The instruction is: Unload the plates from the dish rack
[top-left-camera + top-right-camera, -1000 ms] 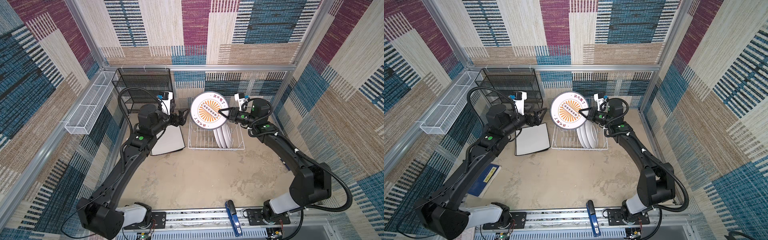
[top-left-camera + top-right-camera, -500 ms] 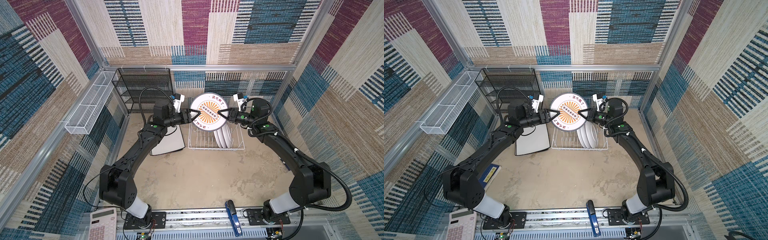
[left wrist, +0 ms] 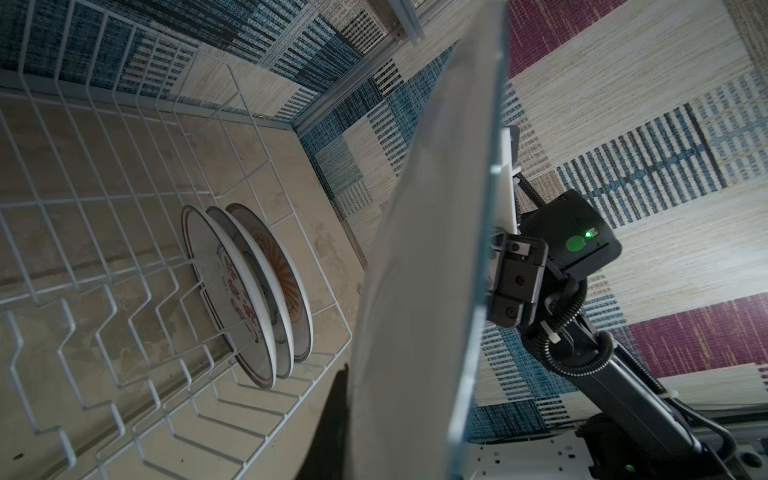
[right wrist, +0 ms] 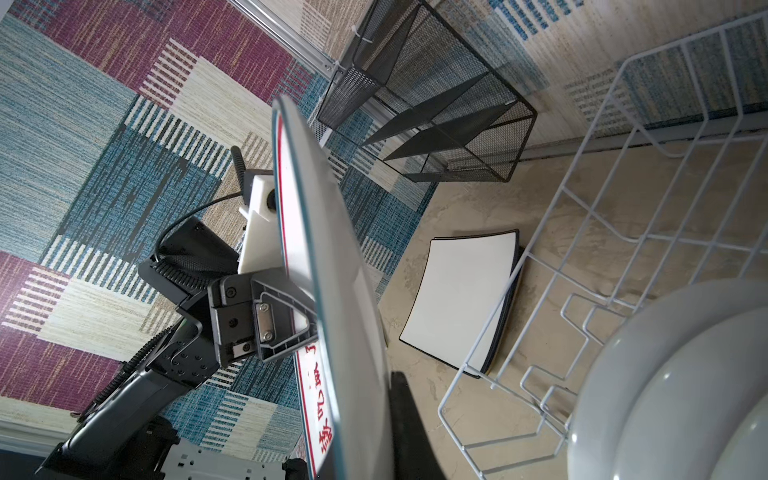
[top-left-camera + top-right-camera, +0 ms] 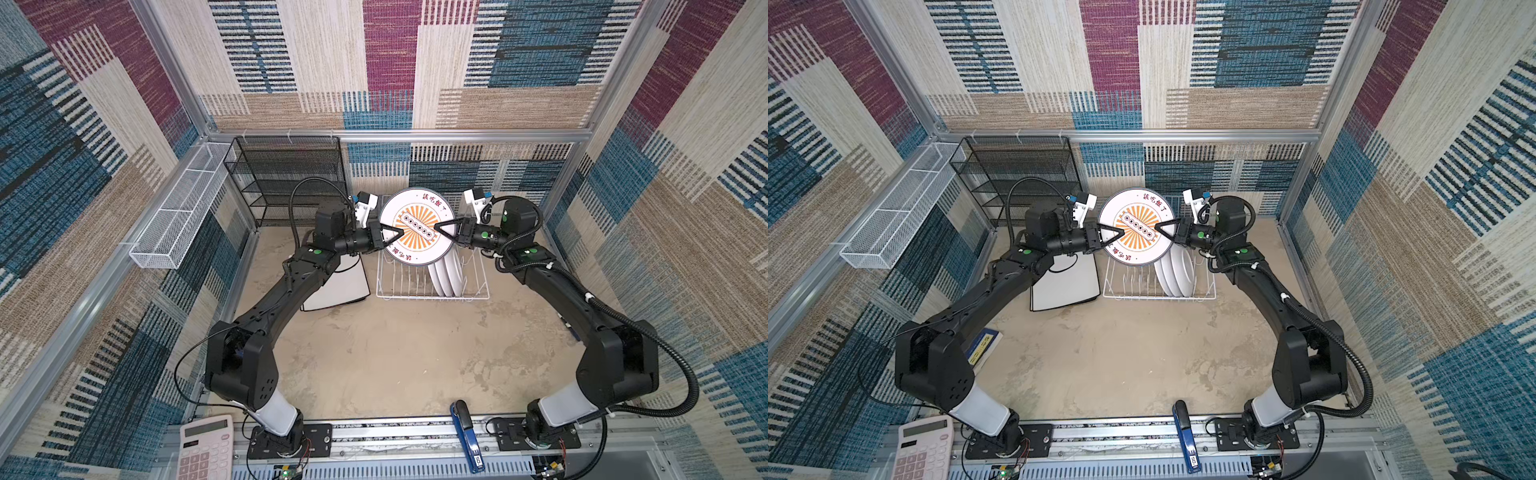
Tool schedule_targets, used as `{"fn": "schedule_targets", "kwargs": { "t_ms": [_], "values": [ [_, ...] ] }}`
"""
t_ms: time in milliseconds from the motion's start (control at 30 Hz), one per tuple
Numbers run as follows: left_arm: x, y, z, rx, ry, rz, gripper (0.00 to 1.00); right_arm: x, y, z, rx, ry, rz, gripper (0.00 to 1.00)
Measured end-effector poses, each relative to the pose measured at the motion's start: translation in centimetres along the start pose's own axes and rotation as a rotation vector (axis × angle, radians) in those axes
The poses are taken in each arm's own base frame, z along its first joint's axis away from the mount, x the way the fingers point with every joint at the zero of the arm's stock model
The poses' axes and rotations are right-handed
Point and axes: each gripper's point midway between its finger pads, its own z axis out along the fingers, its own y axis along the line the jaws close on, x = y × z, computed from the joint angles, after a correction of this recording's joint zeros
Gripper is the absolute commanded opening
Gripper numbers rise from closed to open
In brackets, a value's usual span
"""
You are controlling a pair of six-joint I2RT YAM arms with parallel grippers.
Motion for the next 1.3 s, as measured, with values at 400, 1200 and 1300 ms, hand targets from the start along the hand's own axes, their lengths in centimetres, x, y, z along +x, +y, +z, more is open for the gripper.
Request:
{"fn": "schedule_targets", "kwargs": {
  "t_ms": [400,1200,1300],
  "values": [
    [0.0,-0.5,-0.8,-0.025,-0.007,0.019,0.0,0.0,-0.4,-0.2,0.047,-0.026,0.014,0.46],
    [2.1,-1.9,-6.8,-0.188,0.034,0.127,0.0,0.4,3.1,-7.8,0.318,-0.193,-0.581,0.99],
    [4.0,-1.0,-7.3,-0.201,0.085,0.091,0.0,0.9,3.6,-7.9,0.326,-0.125,-0.691,0.99]
  ]
}}
